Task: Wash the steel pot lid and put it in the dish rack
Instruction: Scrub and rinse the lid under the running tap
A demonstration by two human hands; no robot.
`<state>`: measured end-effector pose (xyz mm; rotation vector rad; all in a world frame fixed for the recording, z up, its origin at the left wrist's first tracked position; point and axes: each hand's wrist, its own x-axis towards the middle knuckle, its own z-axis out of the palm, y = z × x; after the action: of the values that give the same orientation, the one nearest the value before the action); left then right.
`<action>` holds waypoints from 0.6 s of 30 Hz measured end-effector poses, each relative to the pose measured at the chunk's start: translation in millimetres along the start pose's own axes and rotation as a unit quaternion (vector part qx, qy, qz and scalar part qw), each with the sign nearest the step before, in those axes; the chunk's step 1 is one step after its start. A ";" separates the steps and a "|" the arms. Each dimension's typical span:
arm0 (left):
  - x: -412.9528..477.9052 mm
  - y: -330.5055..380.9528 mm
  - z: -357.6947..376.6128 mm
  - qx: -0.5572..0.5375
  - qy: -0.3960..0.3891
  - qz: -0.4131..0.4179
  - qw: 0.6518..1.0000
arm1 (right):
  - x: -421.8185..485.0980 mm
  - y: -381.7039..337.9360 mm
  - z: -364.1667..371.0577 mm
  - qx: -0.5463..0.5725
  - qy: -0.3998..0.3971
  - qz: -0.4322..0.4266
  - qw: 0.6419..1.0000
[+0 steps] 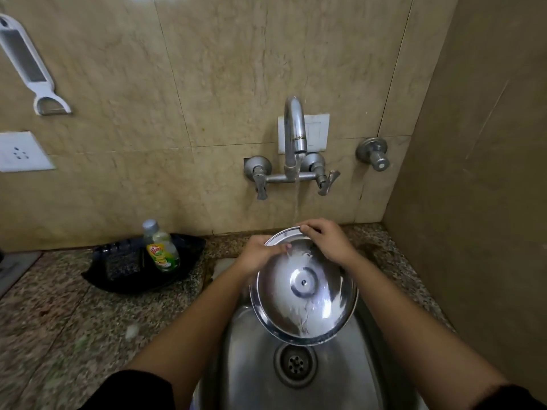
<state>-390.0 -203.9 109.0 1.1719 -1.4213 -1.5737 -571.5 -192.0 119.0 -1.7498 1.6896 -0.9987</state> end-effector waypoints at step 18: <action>3.4 1.3 -6.0 -0.068 0.077 0.011 0.995 | 14.9 -6.6 -13.6 0.206 0.020 0.080 0.975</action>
<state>-385.6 -209.4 109.8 1.1659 -1.2038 -1.5051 -578.8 -204.2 134.7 -1.3144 1.4877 -1.2130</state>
